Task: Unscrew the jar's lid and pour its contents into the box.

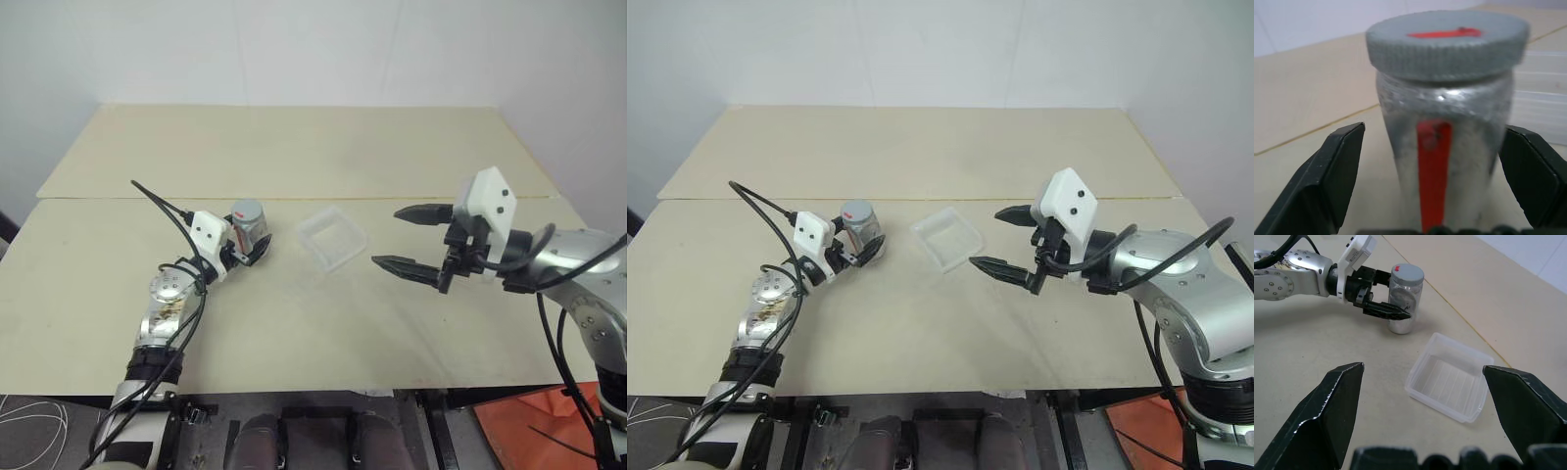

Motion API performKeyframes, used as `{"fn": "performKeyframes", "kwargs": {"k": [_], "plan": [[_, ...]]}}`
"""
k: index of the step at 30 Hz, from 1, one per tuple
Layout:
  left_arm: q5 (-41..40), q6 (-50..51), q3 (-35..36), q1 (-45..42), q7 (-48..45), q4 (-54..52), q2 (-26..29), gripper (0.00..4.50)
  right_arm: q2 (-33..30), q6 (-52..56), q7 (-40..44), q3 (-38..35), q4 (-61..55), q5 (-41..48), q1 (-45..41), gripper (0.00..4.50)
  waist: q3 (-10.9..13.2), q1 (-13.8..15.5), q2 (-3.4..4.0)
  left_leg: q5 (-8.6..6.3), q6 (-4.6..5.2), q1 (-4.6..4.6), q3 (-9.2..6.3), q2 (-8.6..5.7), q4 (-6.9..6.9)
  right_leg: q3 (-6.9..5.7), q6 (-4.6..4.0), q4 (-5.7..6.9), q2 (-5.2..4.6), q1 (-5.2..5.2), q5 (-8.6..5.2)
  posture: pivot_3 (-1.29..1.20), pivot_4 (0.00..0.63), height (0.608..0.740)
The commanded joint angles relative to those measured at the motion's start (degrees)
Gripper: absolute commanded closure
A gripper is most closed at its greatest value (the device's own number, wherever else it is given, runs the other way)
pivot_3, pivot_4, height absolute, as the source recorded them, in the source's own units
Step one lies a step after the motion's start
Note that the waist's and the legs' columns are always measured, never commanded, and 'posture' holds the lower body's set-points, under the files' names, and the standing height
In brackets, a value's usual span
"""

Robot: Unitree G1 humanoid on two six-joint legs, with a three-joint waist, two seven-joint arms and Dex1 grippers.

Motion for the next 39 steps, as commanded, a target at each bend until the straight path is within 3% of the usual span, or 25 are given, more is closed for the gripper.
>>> {"fn": "performKeyframes", "kwargs": {"k": [1, 4, 10, 16, 24, 30, 39], "plan": [[-0.5, -2.0, 1.1, -1.8, 1.5, 0.9, -1.2, 0.02, -0.8, 0.7, -0.8, -3.1, -2.4, 1.8, -0.3, 0.0, 0.0, 0.0, 0.0, 0.0, 0.0, -0.01, 0.0, 0.0, 0.0, 0.0, 0.0, -0.01, 0.0, 0.0, 0.0, 0.0, 0.15, 0.74], [-0.2, -2.9, 1.1, -2.6, 2.1, 2.2, -2.1, 0.61, -0.7, 1.1, -1.3, -2.9, -2.9, 2.2, -0.2, 0.0, 0.0, 0.0, -0.01, 0.0, 0.01, -0.01, -0.02, 0.0, 0.01, -0.01, 0.01, -0.01, 0.0, 0.0, 0.0, 0.0, 0.15, 0.74], [-0.4, -4.0, 0.9, -3.2, 1.9, 1.7, -2.5, 2.53, -0.3, 1.6, -2.5, -2.2, -3.8, 3.2, -0.5, 0.0, 0.0, 0.0, -0.01, 0.0, 0.01, -0.01, -0.03, 0.01, 0.01, -0.01, 0.01, 0.0, 0.0, 0.0, 0.01, 0.0, 0.15, 0.74], [-7.4, 5.9, 0.3, -2.6, -7.7, -10.1, 1.5, 2.56, 2.9, 1.7, -3.7, 0.9, -4.7, 4.1, -2.9, 0.0, 0.0, -0.2, -0.03, 0.0, 0.01, -0.03, -0.04, 0.03, 0.02, -0.01, 0.01, 0.0, 0.0, -0.01, 0.01, 0.0, 0.15, 0.74], [-21.0, 23.6, -2.1, -7.0, -28.6, -21.5, 11.8, 2.56, 16.1, 1.4, -6.0, 7.1, 4.2, 4.6, -17.2, 0.0, 0.0, -1.4, -0.01, 0.04, -0.05, -0.01, -0.04, 0.03, 0.03, 0.02, 0.02, 0.12, 0.05, -0.07, 0.0, 0.0, 0.15, 0.74], [-22.2, 25.1, -4.8, -11.5, -36.8, -19.6, 11.6, 2.56, 20.8, 1.8, -6.1, 10.2, 10.1, 2.6, -23.3, 0.0, 0.0, -1.0, -0.01, 0.15, -0.24, -0.13, 0.02, -0.06, 0.03, -0.02, 0.02, 0.1, 0.08, -0.1, -0.01, 0.0, 0.15, 0.74], [-21.6, 25.0, -4.8, -13.6, -39.1, -18.8, 10.6, 2.56, 24.1, 2.3, -6.9, 12.9, 12.6, 0.2, -25.2, 0.0, 0.0, -1.4, -0.01, 0.2, -0.31, -0.35, 0.01, -0.04, 0.03, -0.02, 0.02, 0.18, 0.12, -0.26, 0.0, 0.0, 0.15, 0.74]]}}
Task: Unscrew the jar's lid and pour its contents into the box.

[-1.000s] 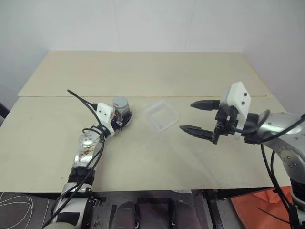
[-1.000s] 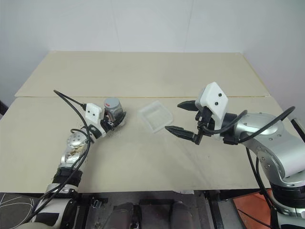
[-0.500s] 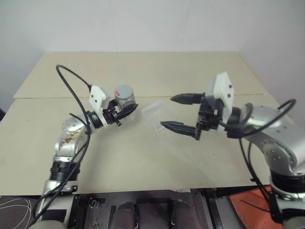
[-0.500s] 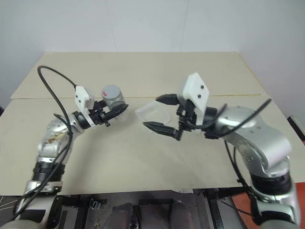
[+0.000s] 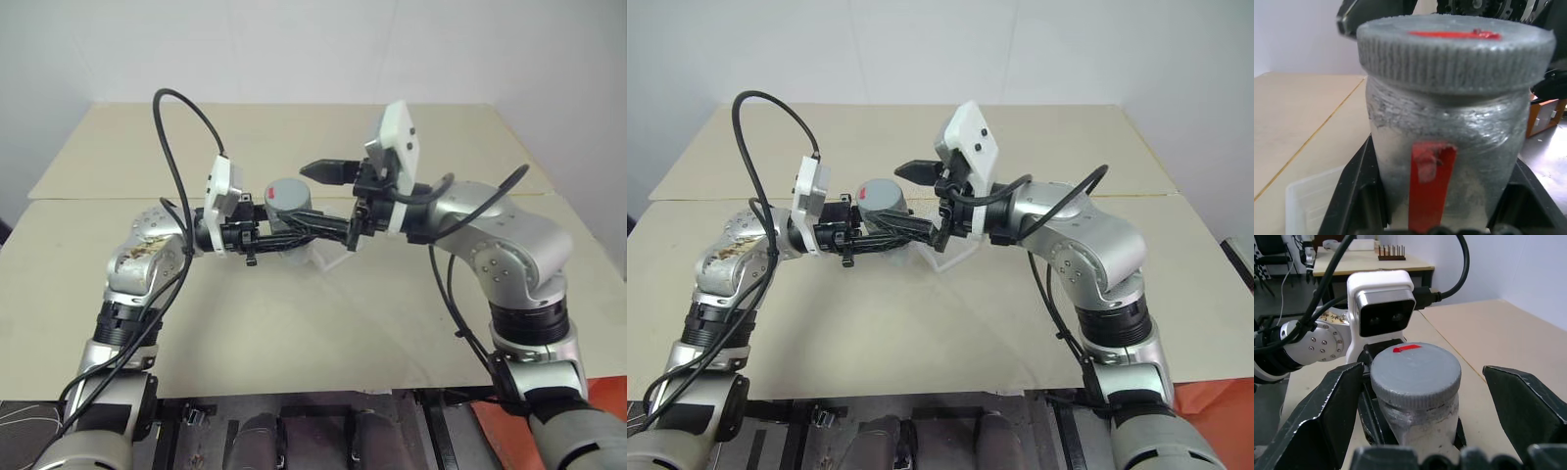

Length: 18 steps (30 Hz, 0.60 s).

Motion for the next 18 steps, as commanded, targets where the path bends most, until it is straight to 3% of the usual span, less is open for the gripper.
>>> {"fn": "performKeyframes", "kwargs": {"k": [1, 5, 10, 13, 15, 18], "plan": [[-0.8, -0.3, 0.7, -2.1, -0.8, -0.7, -0.1, 2.56, 0.9, 0.0, -0.5, -0.3, 0.1, -0.8, -2.1, 0.0, 0.0, 0.0, 0.0, 0.0, 0.01, 0.0, 0.0, 0.0, 0.0, 0.0, 0.0, 0.0, 0.0, 0.0, 0.0, 0.0, 0.15, 0.74], [-0.8, -0.4, 0.9, -2.0, -1.5, -0.8, 0.2, 2.56, 1.8, 0.4, -0.3, -0.3, 1.1, -1.1, -2.6, 0.0, 0.0, 0.0, 0.0, -0.02, 0.03, 0.0, -0.01, 0.01, 0.0, 0.0, 0.0, 0.0, 0.01, -0.01, 0.0, 0.0, 0.15, 0.74], [-0.9, -0.5, 1.1, -2.3, -2.0, -1.4, 0.5, 2.56, 2.2, 1.0, 1.4, -0.1, 2.9, -1.0, -3.2, 1.55, 0.0, 0.0, 0.0, -0.01, 0.02, -0.01, -0.02, 0.01, 0.0, 0.0, 0.0, 0.03, 0.01, -0.01, 0.0, 0.0, 0.15, 0.74], [-1.5, -0.5, 1.5, -2.2, -1.9, -2.5, 0.4, 2.56, 2.5, -0.5, 4.0, -0.2, 5.3, -1.0, -3.8, 1.74, 0.0, 0.0, 0.0, -0.02, 0.04, 0.0, -0.02, 0.01, 0.0, 0.0, 0.0, 0.02, 0.01, -0.01, 0.0, 0.0, 0.15, 0.74], [-2.7, -0.1, 1.6, -2.2, -3.2, -3.6, 0.8, 2.56, 2.3, -4.2, 10.5, 0.0, 8.8, -0.8, -4.7, 1.74, 0.0, 0.0, 0.0, -0.03, 0.06, 0.0, -0.02, 0.01, 0.0, 0.0, 0.0, 0.02, 0.01, -0.01, 0.0, 0.0, 0.15, 0.74], [-4.8, 0.7, 1.3, -1.7, -8.7, -5.1, 2.8, 2.56, 1.3, -12.4, 26.8, 2.1, 16.5, -1.5, -7.4, 1.74, 0.0, -0.1, 0.01, -0.06, 0.1, -0.02, -0.01, 0.0, 0.0, 0.0, 0.0, -0.04, 0.03, -0.01, 0.0, 0.0, 0.15, 0.74]]}}
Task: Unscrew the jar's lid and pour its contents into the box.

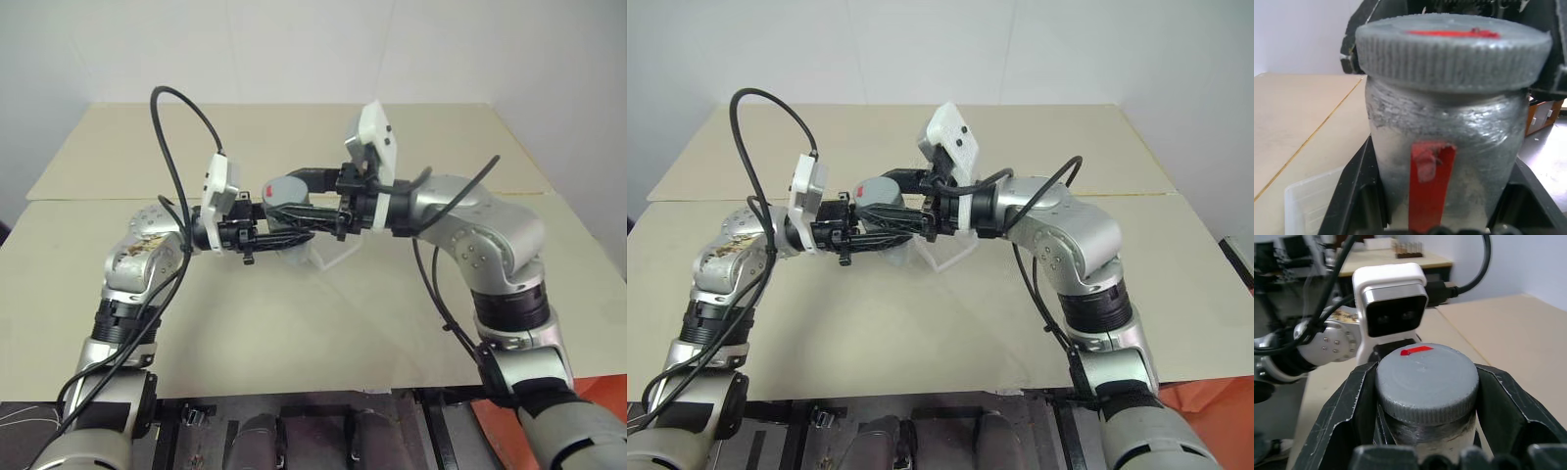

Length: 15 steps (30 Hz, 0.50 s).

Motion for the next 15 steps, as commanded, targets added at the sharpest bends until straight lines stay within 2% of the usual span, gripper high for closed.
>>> {"fn": "performKeyframes", "kwargs": {"k": [1, 5, 7, 10, 12, 14, 15], "plan": [[-5.1, 0.8, 0.8, -0.9, -8.2, -5.5, 2.7, 2.56, -1.2, -10.7, 18.9, 1.8, 7.7, -0.8, -4.4, 1.74, 0.0, -0.1, 0.01, 0.0, 0.0, 0.0, 0.0, 0.01, 0.0, 0.0, 0.0, 0.02, 0.01, 0.0, 0.0, 0.0, 0.15, 0.74], [-6.4, 1.7, -0.1, -0.7, -13.8, -7.2, 5.0, 2.56, 0.4, -18.7, 36.4, 3.9, 18.0, -1.5, -9.4, 1.74, 0.0, -0.3, 0.02, 0.0, -0.01, -0.01, 0.0, 0.06, 0.0, 0.01, 0.0, 0.06, 0.07, -0.02, 0.0, 0.0, 0.15, 0.74], [-6.1, 1.7, -0.3, -1.0, -14.2, -7.2, 5.0, 2.56, 1.3, -21.8, 40.1, 4.9, 22.0, -0.7, -11.6, 1.74, 0.0, -0.2, 0.02, 0.0, -0.01, 0.0, -0.01, 0.07, 0.01, 0.01, 0.0, 0.07, 0.09, 0.0, 0.0, 0.0, 0.15, 0.74], [-5.7, 1.3, 0.4, -1.4, -12.2, -6.5, 4.0, 2.56, 4.4, -26.1, 39.1, 4.8, 27.1, -5.1, -13.5, 1.74, 0.0, -0.2, 0.03, 0.03, -0.05, 0.0, -0.02, 0.08, 0.02, 0.01, -0.01, 0.13, 0.09, -0.01, 0.0, 0.0, 0.15, 0.74], [-5.1, 0.8, 0.7, -1.2, -11.0, -6.0, 3.6, 2.56, 5.0, -26.5, 35.6, 3.8, 27.3, -6.5, -13.2, 1.74, 0.0, -0.1, 0.03, 0.08, -0.13, 0.0, -0.02, 0.08, 0.02, 0.01, -0.01, 0.17, 0.09, -0.03, 0.0, 0.0, 0.15, 0.74], [-4.2, 0.2, 1.3, -0.3, -9.6, -5.4, 3.6, 2.56, 3.3, -24.0, 31.3, 1.9, 23.2, -6.3, -10.4, 1.01, 0.0, 0.2, 0.03, 0.21, -0.36, -0.03, -0.02, 0.07, 0.02, -0.01, -0.01, 0.17, 0.08, -0.03, 0.0, 0.0, 0.15, 0.74], [-3.7, 0.0, 1.6, 0.2, -9.0, -5.2, 3.5, 2.56, 2.3, -22.8, 29.7, 0.9, 20.8, -6.0, -8.8, 0.79, 0.0, 0.4, 0.03, 0.21, -0.36, -0.05, -0.03, 0.06, 0.02, -0.01, 0.0, 0.16, 0.07, -0.03, 0.0, 0.0, 0.15, 0.74]]}}
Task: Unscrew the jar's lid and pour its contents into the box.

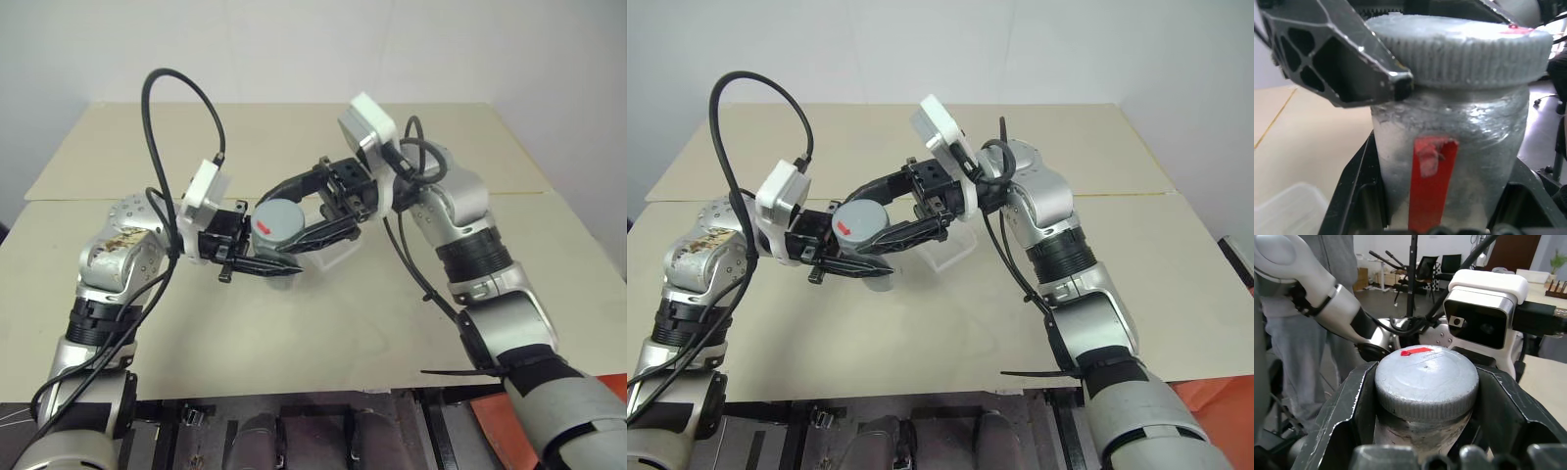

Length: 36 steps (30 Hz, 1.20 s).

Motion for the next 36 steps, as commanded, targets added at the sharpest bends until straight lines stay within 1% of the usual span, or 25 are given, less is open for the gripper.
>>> {"fn": "performKeyframes", "kwargs": {"k": [1, 2, 3, 5, 9, 12, 15, 20, 25, 30, 36], "plan": [[-1.0, -1.0, 2.4, 0.9, 2.7, -1.0, -0.6, 2.56, -3.4, 1.9, -7.0, -4.9, -8.9, -0.7, 4.8, 0.47, 0.0, 0.3, -0.01, 0.0, 0.0, -0.01, -0.02, 0.0, 0.0, -0.04, 0.0, -0.02, -0.02, 0.02, 0.0, 0.0, 0.15, 0.74], [-0.9, -0.7, 2.8, 1.6, 3.8, -1.1, -0.6, 2.56, -4.5, 3.1, -9.0, -5.8, -12.1, -0.5, 6.7, 0.18, 0.0, 0.4, 0.0, 0.0, 0.0, -0.02, -0.03, -0.01, 0.02, -0.05, 0.0, -0.04, -0.04, 0.03, 0.0, 0.0, 0.15, 0.74], [-0.6, -0.9, 3.1, 2.5, 4.5, -1.1, -0.4, 2.56, -5.8, 4.5, -12.3, -6.8, -16.0, -1.0, 8.9, 0.02, 0.0, 0.5, 0.0, -0.01, 0.01, -0.02, -0.03, 0.0, 0.02, -0.05, 0.01, -0.03, -0.06, 0.02, 0.0, 0.0, 0.15, 0.74], [-0.4, -0.9, 3.7, 3.9, 5.7, -0.7, -0.3, 2.56, -7.6, 8.7, -19.9, -8.9, -23.8, -1.2, 12.7, 0.02, 0.0, 0.4, -0.01, -0.01, 0.01, -0.03, 0.0, -0.01, 0.02, -0.05, 0.01, -0.01, -0.09, -0.01, 0.0, 0.0, 0.15, 0.74], [0.4, -1.6, 4.0, 4.6, 7.6, 1.3, -0.7, 2.56, -9.1, 17.7, -30.3, -13.1, -37.1, 3.8, 18.1, 0.02, 0.0, 0.1, 0.0, 0.04, -0.06, -0.03, 0.0, 0.01, 0.02, -0.05, 0.0, 0.03, -0.05, -0.08, 0.0, 0.0, 0.15, 0.74], [0.6, -1.9, 3.6, 3.7, 8.1, 2.7, -1.4, 2.56, -7.6, 23.5, -38.4, -12.6, -43.3, 5.1, 18.6, 0.02, 0.0, -0.2, 0.0, 0.04, -0.06, 0.05, -0.01, 0.01, 0.02, -0.03, -0.01, -0.06, -0.05, -0.05, 0.0, 0.0, 0.15, 0.74], [1.2, -2.3, 2.7, 2.6, 7.8, 3.7, -2.4, 2.56, -5.4, 26.4, -43.2, -10.0, -45.5, 4.5, 17.6, 0.02, 0.0, -0.2, -0.01, 0.01, -0.02, 0.09, -0.02, 0.01, 0.02, -0.02, -0.03, -0.04, -0.03, -0.03, 0.01, 0.0, 0.15, 0.74], [1.1, -2.3, 2.2, 2.2, 7.4, 3.4, -3.2, 2.56, -3.2, 25.2, -46.7, -4.6, -43.8, -0.2, 16.8, 0.02, 0.0, -0.2, -0.01, 0.01, -0.02, 0.05, -0.02, -0.01, 0.02, -0.03, -0.03, -0.05, -0.03, -0.03, 0.01, 0.0, 0.15, 0.74], [1.0, -2.2, 2.2, 2.6, 7.3, 2.6, -3.2, 2.56, -0.1, 24.2, -49.2, -2.2, -38.8, -3.8, 15.0, 0.02, 0.0, -0.2, -0.01, 0.01, -0.02, 0.01, -0.01, -0.02, 0.02, -0.02, -0.02, -0.02, -0.03, -0.03, 0.01, 0.0, 0.15, 0.74], [1.0, -2.3, 2.1, 2.8, 6.8, 2.3, -2.8, 2.56, 2.2, 25.0, -49.8, -3.0, -37.0, -3.7, 14.3, 0.02, 0.0, -0.2, -0.01, 0.01, -0.01, 0.0, -0.02, -0.02, 0.02, -0.03, -0.02, -0.01, -0.03, -0.03, 0.01, 0.0, 0.15, 0.74], [1.1, -2.7, 2.4, 3.1, 6.5, 2.4, -2.2, 2.56, 2.0, 24.7, -49.2, -5.0, -35.7, -3.2, 14.1, 0.02, 0.0, -0.2, -0.01, 0.01, -0.01, 0.0, -0.03, -0.01, 0.02, -0.04, -0.02, -0.02, -0.02, -0.03, 0.01, 0.0, 0.15, 0.74]]}}
